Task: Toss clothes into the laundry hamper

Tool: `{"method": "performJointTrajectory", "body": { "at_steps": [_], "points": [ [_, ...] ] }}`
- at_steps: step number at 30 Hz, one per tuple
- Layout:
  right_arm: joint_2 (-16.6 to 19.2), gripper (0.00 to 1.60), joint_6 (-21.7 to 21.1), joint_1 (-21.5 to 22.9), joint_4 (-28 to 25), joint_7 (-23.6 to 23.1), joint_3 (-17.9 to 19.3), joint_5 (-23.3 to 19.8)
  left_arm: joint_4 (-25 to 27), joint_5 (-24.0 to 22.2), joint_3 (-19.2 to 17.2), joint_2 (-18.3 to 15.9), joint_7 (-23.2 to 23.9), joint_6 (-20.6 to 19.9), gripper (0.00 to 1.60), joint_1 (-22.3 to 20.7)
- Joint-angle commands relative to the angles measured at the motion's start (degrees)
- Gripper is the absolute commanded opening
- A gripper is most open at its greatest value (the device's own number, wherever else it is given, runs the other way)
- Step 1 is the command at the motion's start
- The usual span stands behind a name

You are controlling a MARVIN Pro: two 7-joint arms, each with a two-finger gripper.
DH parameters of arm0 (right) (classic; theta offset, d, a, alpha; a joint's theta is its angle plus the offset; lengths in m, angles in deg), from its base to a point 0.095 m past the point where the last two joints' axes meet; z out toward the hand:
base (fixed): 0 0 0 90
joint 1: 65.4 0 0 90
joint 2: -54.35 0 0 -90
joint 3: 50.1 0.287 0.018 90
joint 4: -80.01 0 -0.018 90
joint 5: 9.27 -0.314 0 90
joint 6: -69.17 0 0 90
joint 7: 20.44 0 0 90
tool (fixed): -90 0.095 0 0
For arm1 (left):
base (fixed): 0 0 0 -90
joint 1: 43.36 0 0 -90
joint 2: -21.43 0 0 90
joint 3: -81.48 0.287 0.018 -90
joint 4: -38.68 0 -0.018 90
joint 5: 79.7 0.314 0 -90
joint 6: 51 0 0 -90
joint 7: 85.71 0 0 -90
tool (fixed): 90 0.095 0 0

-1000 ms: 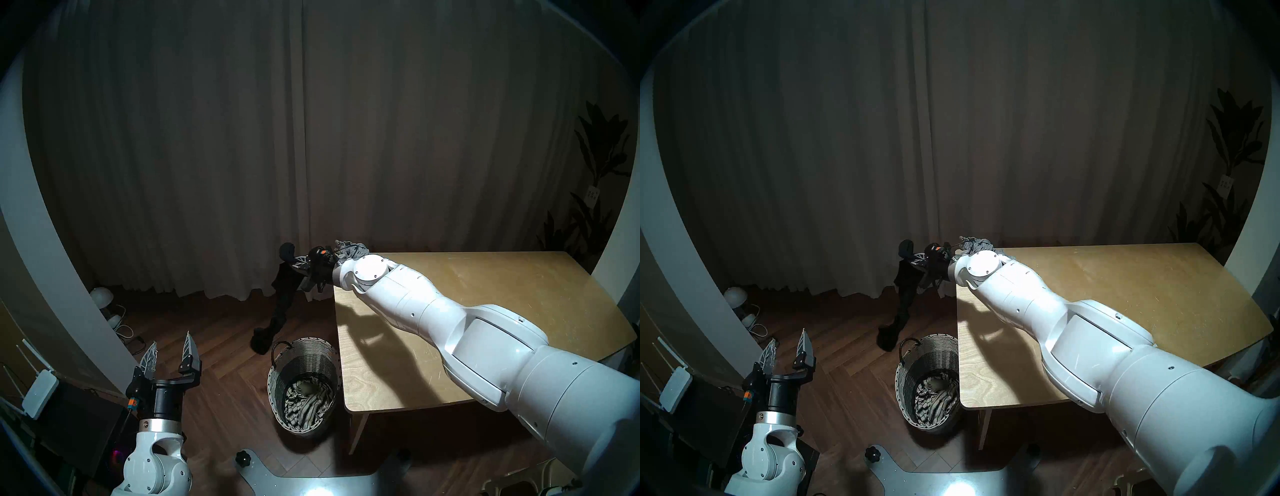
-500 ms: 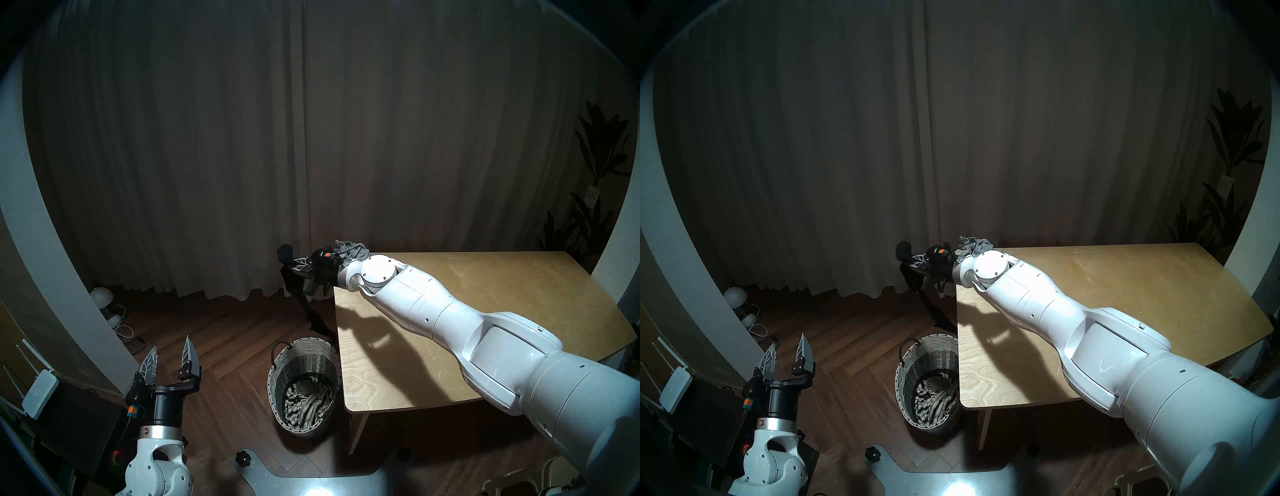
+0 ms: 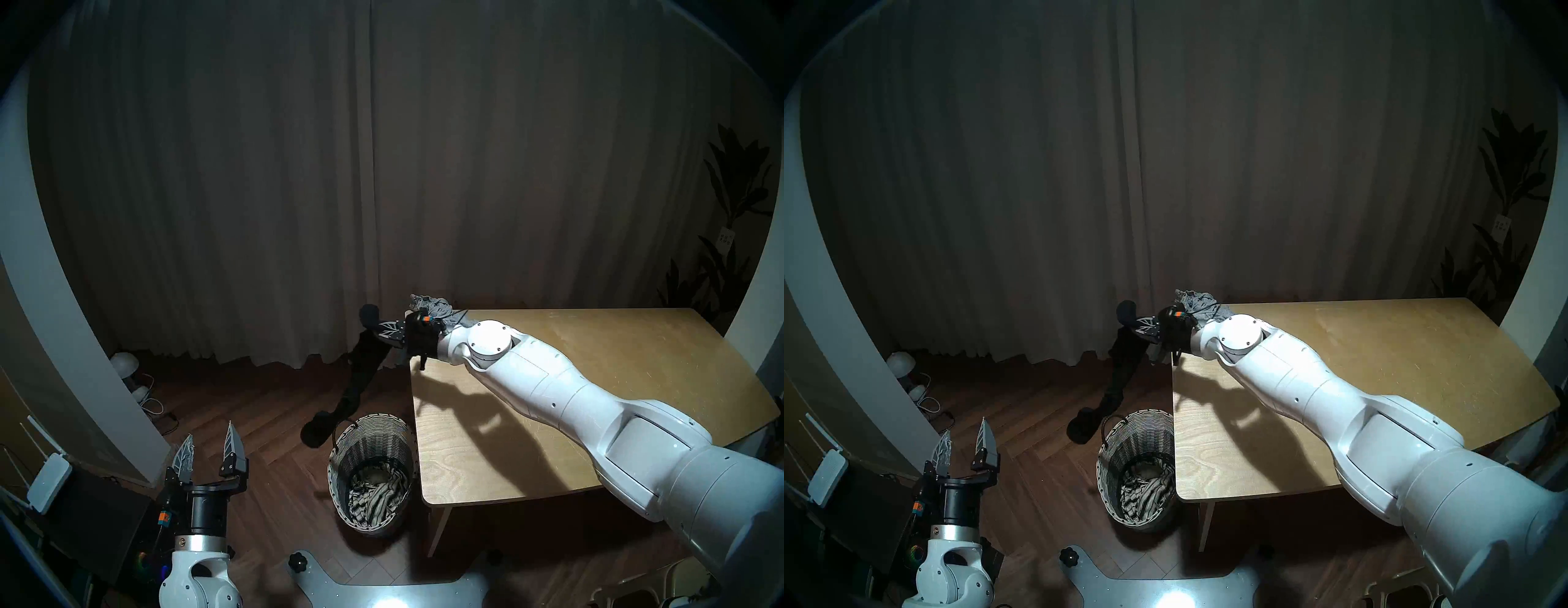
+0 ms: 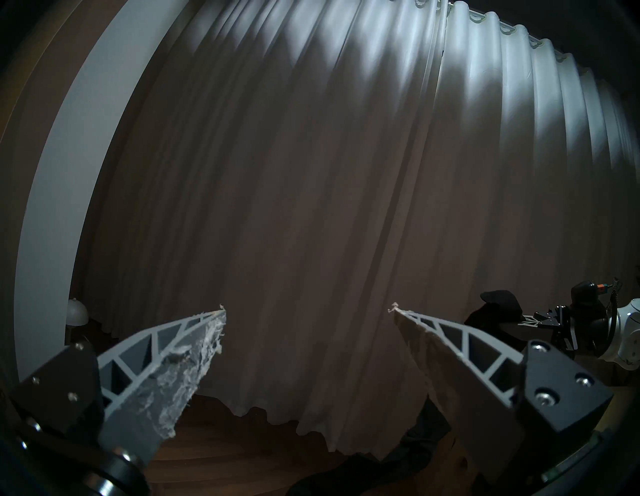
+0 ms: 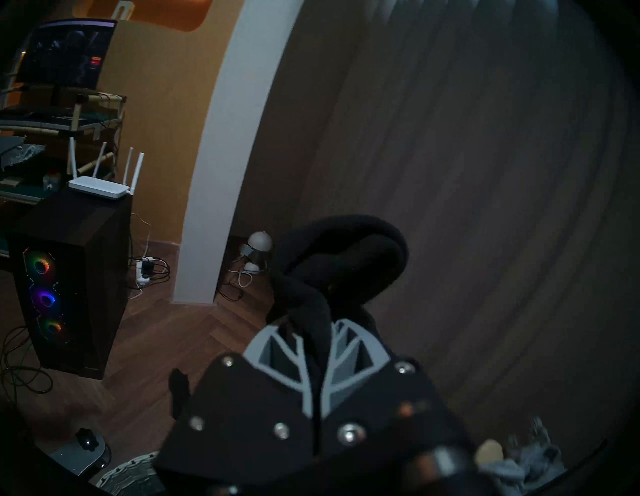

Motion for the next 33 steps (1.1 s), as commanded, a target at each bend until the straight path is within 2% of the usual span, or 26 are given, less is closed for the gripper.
{"method": "performJointTrajectory", "body": {
  "at_steps": [1,7,11,12,13,15,18,26,33],
  "points": [
    [0.1,0.0,1.5,-2.6,-6.2,2.1,2.5,-3.1,-0.1,-0.7,-0.5,0.4,0.5,2.1,1.6,0.0],
    [-0.6,0.0,1.3,-6.2,-11.0,-1.3,5.0,-10.7,-0.3,-1.4,-0.5,1.1,0.4,2.3,1.6,0.1],
    [0.6,0.0,1.2,-7.5,-13.7,-2.3,5.8,-13.0,-0.1,-1.4,-0.6,1.1,0.8,2.7,1.6,0.5],
    [1.8,0.0,0.3,-8.5,-16.4,-1.9,6.0,-13.6,0.0,-1.4,-0.5,1.2,0.9,2.8,1.6,0.6],
    [1.2,0.0,0.7,-8.3,-14.8,-2.4,6.1,-14.0,-0.1,-1.4,-0.4,1.2,1.0,2.9,1.6,0.7],
    [2.3,0.0,-0.9,-9.5,-17.0,-1.3,6.5,-14.9,-0.3,-1.4,-0.4,1.3,1.4,3.3,1.6,0.9],
    [2.9,0.0,-2.3,-10.6,-18.8,0.2,6.8,-15.5,-0.5,-1.7,-0.4,1.4,1.8,3.6,1.6,1.1],
    [3.9,0.0,-8.7,-12.6,-25.2,8.0,7.2,-15.1,-1.3,-1.5,-1.4,-0.2,3.1,3.3,1.6,0.7],
    [1.4,0.0,-10.8,-11.2,-24.4,9.7,5.6,-13.9,-2.6,-2.3,-2.4,-1.1,3.6,2.5,1.6,0.5]
  ]
}}
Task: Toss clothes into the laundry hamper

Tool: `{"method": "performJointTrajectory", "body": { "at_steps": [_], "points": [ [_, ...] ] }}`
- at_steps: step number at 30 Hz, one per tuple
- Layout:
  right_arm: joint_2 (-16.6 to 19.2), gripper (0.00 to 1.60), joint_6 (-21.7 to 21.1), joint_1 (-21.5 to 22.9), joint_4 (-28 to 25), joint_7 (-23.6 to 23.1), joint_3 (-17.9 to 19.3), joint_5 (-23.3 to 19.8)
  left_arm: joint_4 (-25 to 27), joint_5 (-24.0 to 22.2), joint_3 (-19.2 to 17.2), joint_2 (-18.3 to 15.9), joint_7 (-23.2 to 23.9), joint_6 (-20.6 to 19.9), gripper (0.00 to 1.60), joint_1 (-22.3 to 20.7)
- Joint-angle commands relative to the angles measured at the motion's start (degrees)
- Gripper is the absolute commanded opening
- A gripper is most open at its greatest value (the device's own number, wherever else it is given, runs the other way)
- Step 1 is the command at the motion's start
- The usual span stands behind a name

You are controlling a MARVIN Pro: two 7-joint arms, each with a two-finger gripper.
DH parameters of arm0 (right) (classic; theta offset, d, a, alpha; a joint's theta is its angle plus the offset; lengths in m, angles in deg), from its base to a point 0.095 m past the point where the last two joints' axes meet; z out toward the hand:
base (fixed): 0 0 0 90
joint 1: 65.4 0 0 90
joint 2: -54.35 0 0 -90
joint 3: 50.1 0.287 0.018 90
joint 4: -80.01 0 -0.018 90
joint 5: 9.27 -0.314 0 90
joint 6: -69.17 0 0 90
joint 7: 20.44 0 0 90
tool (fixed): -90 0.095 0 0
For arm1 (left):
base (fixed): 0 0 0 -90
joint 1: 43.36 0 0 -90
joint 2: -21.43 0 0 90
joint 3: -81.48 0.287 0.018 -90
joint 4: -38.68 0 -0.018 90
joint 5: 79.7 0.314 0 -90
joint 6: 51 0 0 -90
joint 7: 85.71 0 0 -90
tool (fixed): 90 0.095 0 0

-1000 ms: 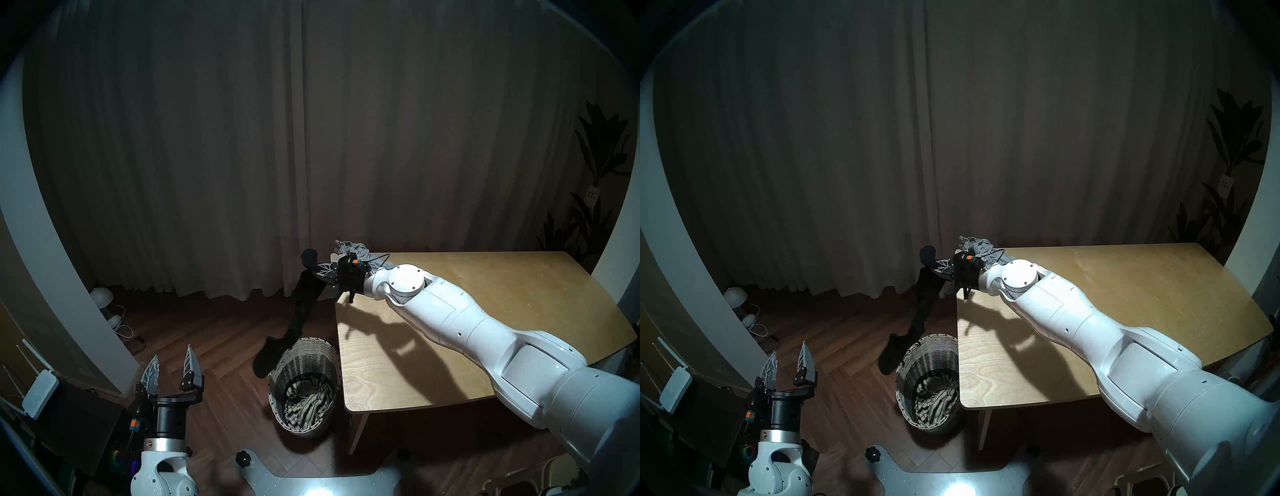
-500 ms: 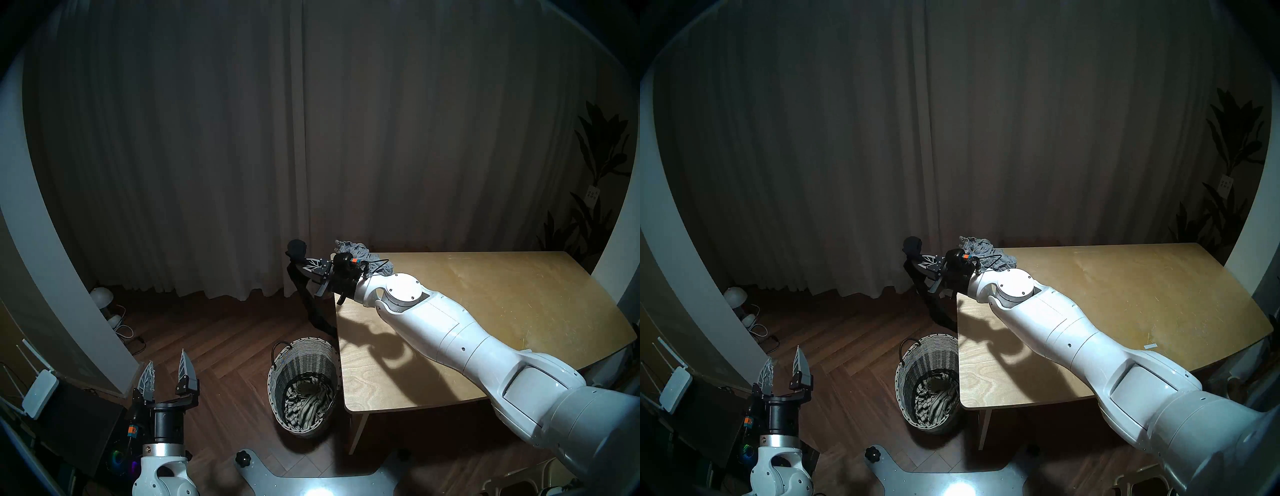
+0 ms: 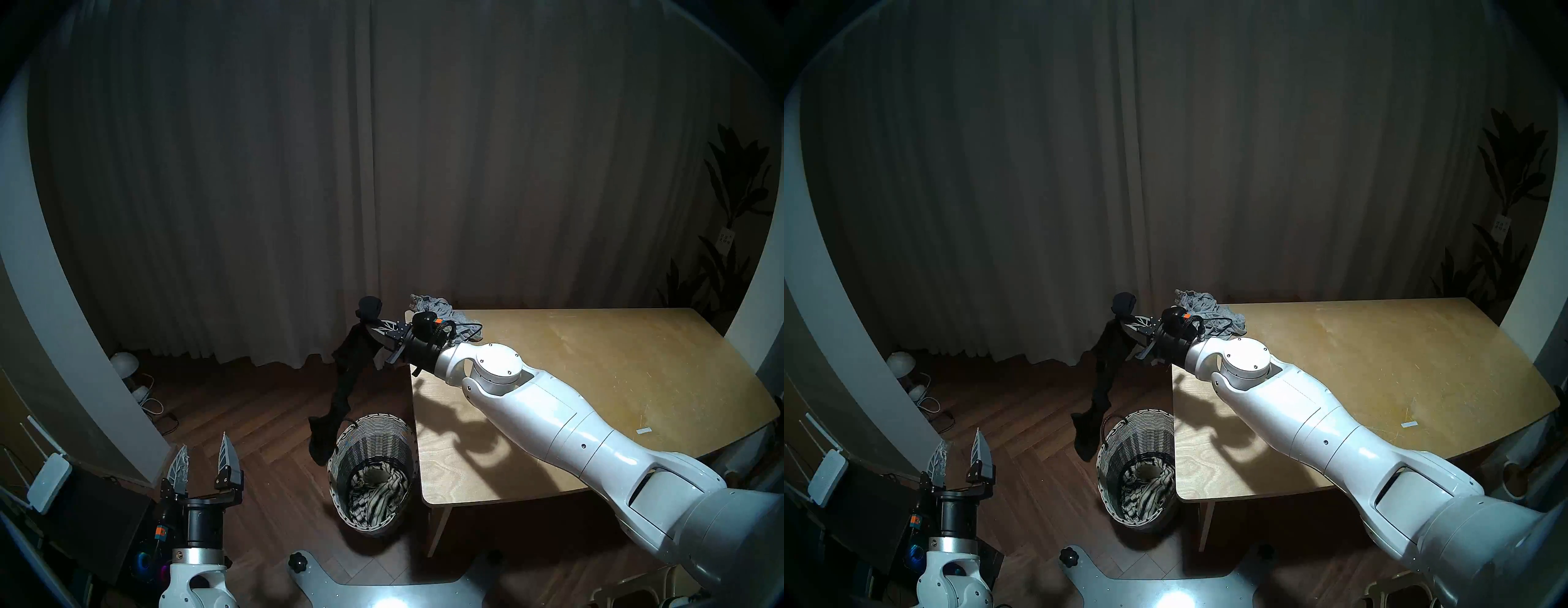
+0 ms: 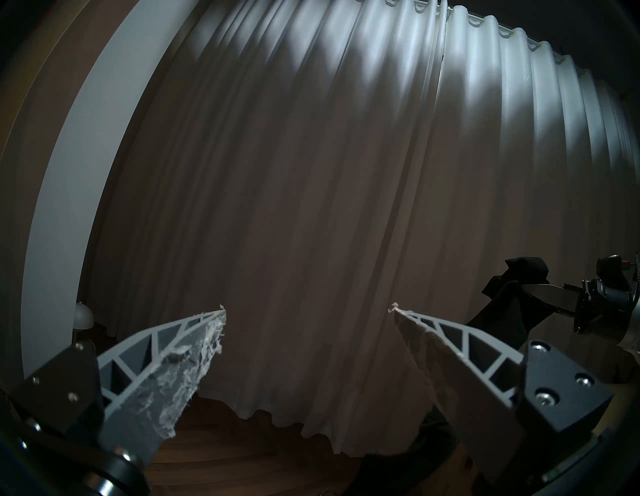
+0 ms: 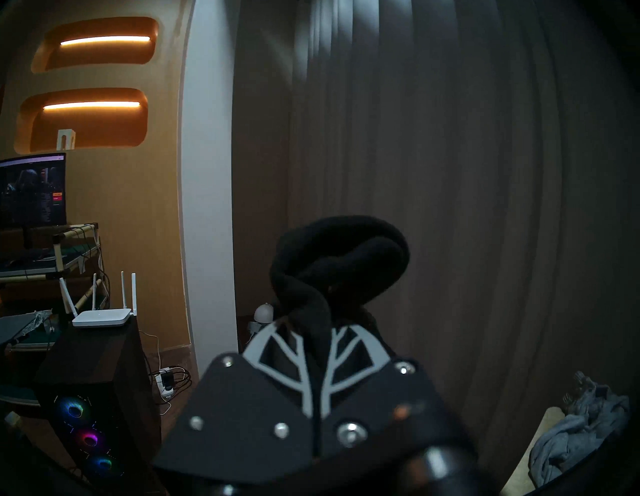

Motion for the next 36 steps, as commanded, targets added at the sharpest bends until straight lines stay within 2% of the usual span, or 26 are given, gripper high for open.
{"method": "performJointTrajectory", "body": {
  "at_steps": [1,8,11,17,23,29,32,34,36],
  "points": [
    [-2.6,0.0,-1.4,1.6,-1.5,1.6,-0.9,1.1,-0.6,-0.7,-0.8,-1.4,0.8,-0.3,1.6,-0.6],
    [-4.2,0.0,-2.1,2.3,0.7,1.6,-2.1,1.4,-1.5,-2.7,0.1,-1.7,2.1,-0.4,1.6,-1.7],
    [-4.2,0.0,-2.0,2.2,2.8,1.3,-1.9,0.8,-2.1,-1.8,0.7,-2.6,2.6,-1.1,1.6,-2.5],
    [-5.7,0.0,0.1,3.3,9.5,1.4,-1.5,1.2,-2.9,-0.5,0.8,-4.3,3.1,-2.6,1.6,-3.6],
    [-8.9,0.0,-0.3,5.7,16.9,0.8,-1.2,0.4,-3.7,0.8,-1.1,-6.7,2.8,-5.3,1.6,-5.1],
    [-12.8,0.0,-1.0,7.9,21.1,0.2,-3.2,1.7,-5.7,0.2,-3.3,-7.3,2.3,-7.0,1.6,-6.1],
    [-14.8,0.0,-1.5,8.8,23.7,0.2,-5.2,2.6,-7.2,-0.2,-3.4,-6.9,2.2,-7.6,1.6,-6.1],
    [-15.0,0.0,-1.6,9.3,24.5,0.3,-7.2,2.5,-8.4,-0.6,-3.2,-6.4,2.2,-7.9,1.6,-6.1],
    [-16.6,0.0,-1.0,9.6,27.3,0.1,-7.5,3.1,-9.4,-0.9,-2.9,-6.1,2.3,-7.8,1.6,-6.2]
  ]
}}
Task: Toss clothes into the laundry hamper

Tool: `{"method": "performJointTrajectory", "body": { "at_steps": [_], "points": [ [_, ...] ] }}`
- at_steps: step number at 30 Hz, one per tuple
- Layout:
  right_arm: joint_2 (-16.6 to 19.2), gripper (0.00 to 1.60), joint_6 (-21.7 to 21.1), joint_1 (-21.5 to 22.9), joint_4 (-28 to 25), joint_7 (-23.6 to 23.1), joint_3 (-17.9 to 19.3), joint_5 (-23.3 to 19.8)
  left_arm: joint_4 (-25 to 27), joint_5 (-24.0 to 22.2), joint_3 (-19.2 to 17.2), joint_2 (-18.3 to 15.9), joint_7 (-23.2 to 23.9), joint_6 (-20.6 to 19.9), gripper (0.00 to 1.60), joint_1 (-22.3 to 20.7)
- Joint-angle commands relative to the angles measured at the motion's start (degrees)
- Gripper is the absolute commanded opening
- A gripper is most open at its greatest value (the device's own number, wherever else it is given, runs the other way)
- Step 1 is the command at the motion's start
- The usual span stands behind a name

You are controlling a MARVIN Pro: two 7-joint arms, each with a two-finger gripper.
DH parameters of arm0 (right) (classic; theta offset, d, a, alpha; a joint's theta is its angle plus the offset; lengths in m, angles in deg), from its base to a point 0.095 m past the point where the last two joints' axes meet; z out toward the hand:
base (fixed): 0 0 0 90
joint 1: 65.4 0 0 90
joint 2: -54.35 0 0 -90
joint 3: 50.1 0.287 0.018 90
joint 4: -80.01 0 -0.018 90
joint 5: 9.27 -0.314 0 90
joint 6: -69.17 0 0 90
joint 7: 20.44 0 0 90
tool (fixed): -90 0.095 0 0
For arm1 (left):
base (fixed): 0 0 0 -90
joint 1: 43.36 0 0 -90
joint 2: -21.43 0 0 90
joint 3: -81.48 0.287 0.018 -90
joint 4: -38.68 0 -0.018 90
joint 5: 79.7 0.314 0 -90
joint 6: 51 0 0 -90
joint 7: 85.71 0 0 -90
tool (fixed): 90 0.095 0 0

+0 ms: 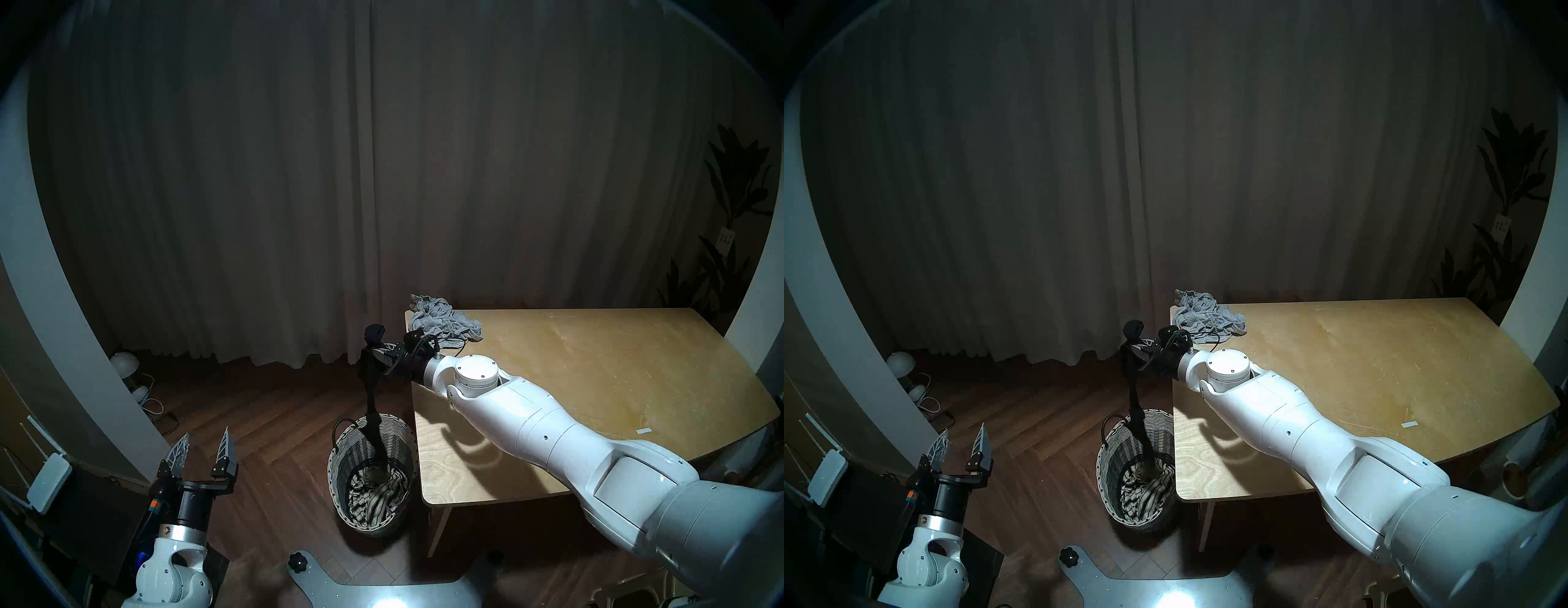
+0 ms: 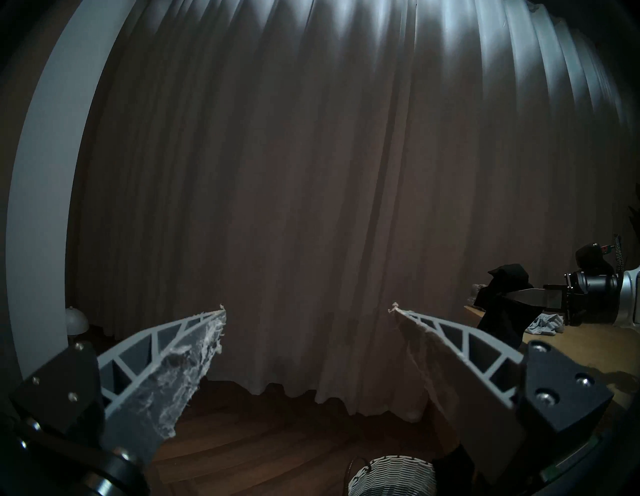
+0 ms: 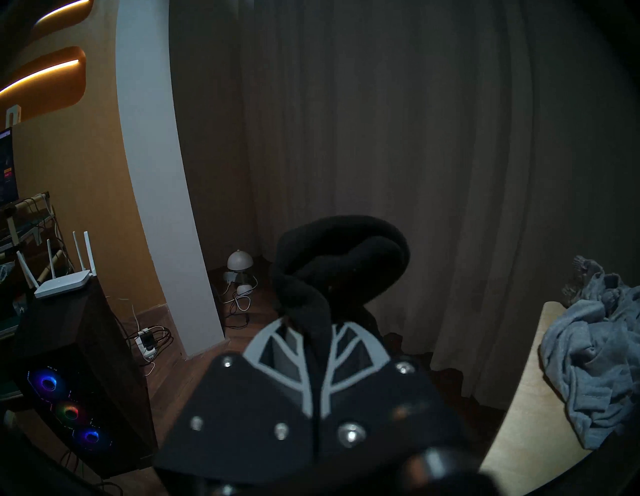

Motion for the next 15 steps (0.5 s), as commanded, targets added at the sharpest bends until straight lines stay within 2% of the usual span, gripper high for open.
{"method": "performJointTrajectory", "body": {
  "at_steps": [1,3,5,7,8,9,10,11,15],
  "points": [
    [-6.6,0.0,0.8,3.9,5.2,-0.4,-2.9,1.2,-2.3,-1.3,0.0,0.5,0.1,0.2,1.6,-0.8],
    [-7.4,0.0,1.5,4.2,8.0,-0.7,-3.4,0.3,-2.9,-2.0,0.5,0.7,0.6,0.1,1.6,-0.8],
    [-8.6,0.0,1.6,3.9,11.2,-0.7,-2.1,0.2,-3.8,-2.3,1.2,0.7,1.3,0.1,1.6,-1.3],
    [-8.3,0.0,1.8,3.5,12.4,-0.4,-1.9,0.1,-4.8,-2.1,1.9,0.5,1.9,0.1,1.6,-2.0],
    [-9.1,0.0,3.0,4.0,15.1,-0.4,-2.0,0.5,-5.1,-2.3,2.2,0.4,2.3,0.2,1.6,-2.3],
    [-8.5,0.0,2.8,3.5,14.5,0.1,-1.9,0.6,-5.4,-2.4,2.3,0.3,2.5,0.3,1.6,-2.4],
    [-9.3,0.0,4.0,4.0,17.5,0.1,-2.0,0.8,-5.8,-2.5,2.5,0.2,2.8,0.3,1.6,-2.7],
    [-8.7,0.0,3.6,3.5,17.1,0.7,-2.0,0.9,-6.1,-2.6,2.7,0.1,3.1,0.4,1.6,-3.0],
    [-9.8,0.0,3.6,3.7,22.5,1.8,-2.2,1.1,-7.8,-3.0,3.2,-0.3,3.9,0.4,1.6,-3.8]
  ]
}}
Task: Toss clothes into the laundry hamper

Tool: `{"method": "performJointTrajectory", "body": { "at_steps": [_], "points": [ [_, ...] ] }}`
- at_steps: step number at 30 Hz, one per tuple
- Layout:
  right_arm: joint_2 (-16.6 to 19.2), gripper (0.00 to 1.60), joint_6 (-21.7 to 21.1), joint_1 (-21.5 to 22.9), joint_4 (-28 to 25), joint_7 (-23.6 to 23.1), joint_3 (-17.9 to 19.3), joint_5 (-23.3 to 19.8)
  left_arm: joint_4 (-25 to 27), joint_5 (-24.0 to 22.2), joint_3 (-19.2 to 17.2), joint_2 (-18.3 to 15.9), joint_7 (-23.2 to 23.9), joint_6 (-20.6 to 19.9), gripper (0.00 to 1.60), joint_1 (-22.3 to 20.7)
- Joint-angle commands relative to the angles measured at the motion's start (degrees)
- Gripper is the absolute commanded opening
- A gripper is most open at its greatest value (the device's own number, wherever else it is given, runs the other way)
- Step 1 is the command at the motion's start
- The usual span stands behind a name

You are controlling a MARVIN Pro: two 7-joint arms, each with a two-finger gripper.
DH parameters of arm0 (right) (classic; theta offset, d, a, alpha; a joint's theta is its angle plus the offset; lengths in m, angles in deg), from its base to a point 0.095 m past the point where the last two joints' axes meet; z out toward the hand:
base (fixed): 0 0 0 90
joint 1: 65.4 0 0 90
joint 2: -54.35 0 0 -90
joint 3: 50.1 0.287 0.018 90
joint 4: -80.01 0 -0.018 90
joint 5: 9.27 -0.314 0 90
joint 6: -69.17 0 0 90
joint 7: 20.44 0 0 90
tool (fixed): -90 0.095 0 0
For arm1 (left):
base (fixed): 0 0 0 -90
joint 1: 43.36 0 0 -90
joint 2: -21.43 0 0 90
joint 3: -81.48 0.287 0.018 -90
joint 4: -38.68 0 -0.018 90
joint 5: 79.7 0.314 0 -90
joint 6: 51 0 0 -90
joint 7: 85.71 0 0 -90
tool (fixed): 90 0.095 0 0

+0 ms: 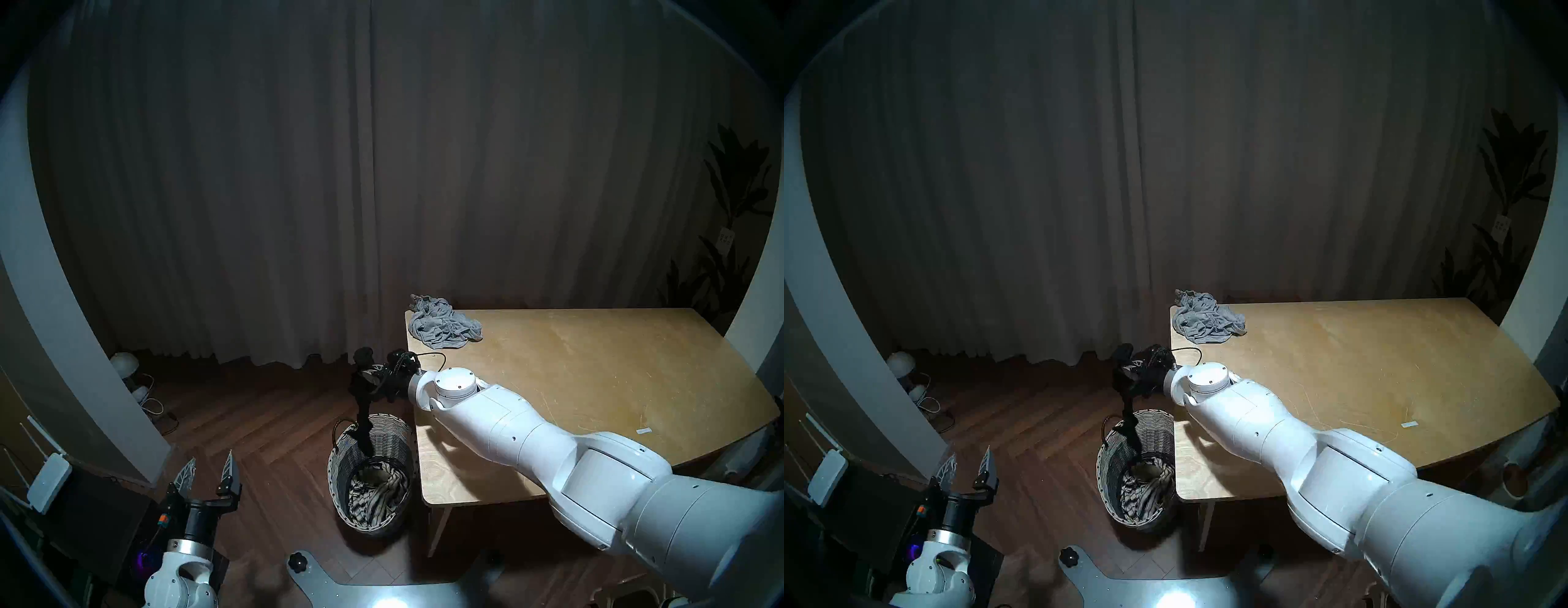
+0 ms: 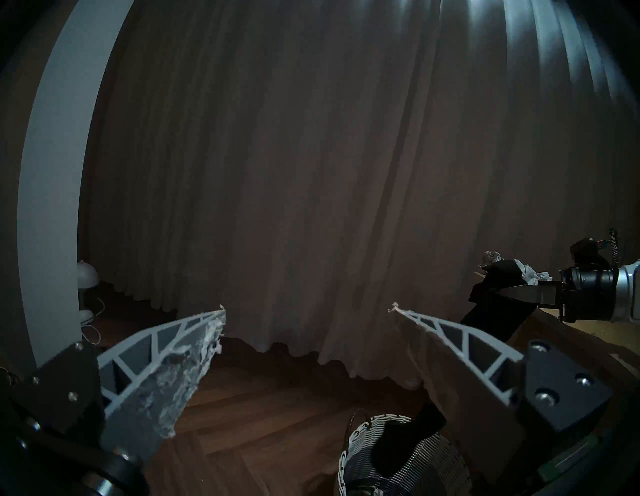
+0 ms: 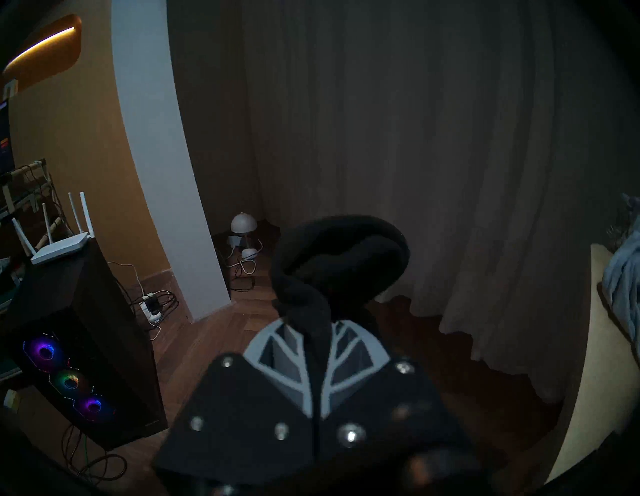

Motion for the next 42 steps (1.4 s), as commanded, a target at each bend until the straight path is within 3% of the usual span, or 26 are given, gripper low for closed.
{"method": "performJointTrajectory", "body": {
  "at_steps": [1,10,11,12,17,23,28,31,42],
  "points": [
    [-3.4,0.0,1.3,1.3,7.3,2.7,0.2,0.3,-1.2,-0.4,0.4,-0.9,1.9,0.7,1.6,-2.3],
    [-8.3,0.0,3.7,3.2,14.4,4.8,-2.3,2.9,-3.0,-1.6,0.2,-1.7,3.1,0.8,1.6,-2.4],
    [-9.0,0.35,4.4,3.7,15.9,4.7,-2.6,3.2,-3.2,-1.8,0.2,-1.7,3.4,0.9,1.6,-2.4],
    [-9.0,1.6,4.7,3.7,16.1,4.6,-2.7,3.3,-3.2,-1.9,0.2,-1.8,3.6,1.0,1.6,-2.4],
    [-8.6,1.6,7.8,4.8,19.8,2.7,-2.1,2.8,-2.4,-2.4,0.1,-1.8,4.7,1.8,1.6,-1.8],
    [-4.1,1.6,10.2,4.8,17.0,0.6,-0.4,1.8,0.3,-2.0,-0.4,-2.0,5.4,3.2,1.6,-0.9],
    [-2.7,1.6,12.1,7.4,17.2,0.3,1.2,1.3,3.1,-1.9,-0.7,-2.1,5.9,4.1,1.6,-1.3],
    [-1.6,1.6,13.7,10.3,15.1,0.2,2.1,1.1,4.5,-1.9,-1.1,-2.2,6.0,4.3,1.6,-1.8],
    [4.1,1.6,20.4,14.5,6.0,3.3,7.9,1.9,9.9,-0.9,-1.1,-2.7,6.9,4.4,1.6,-3.0]
  ]
}}
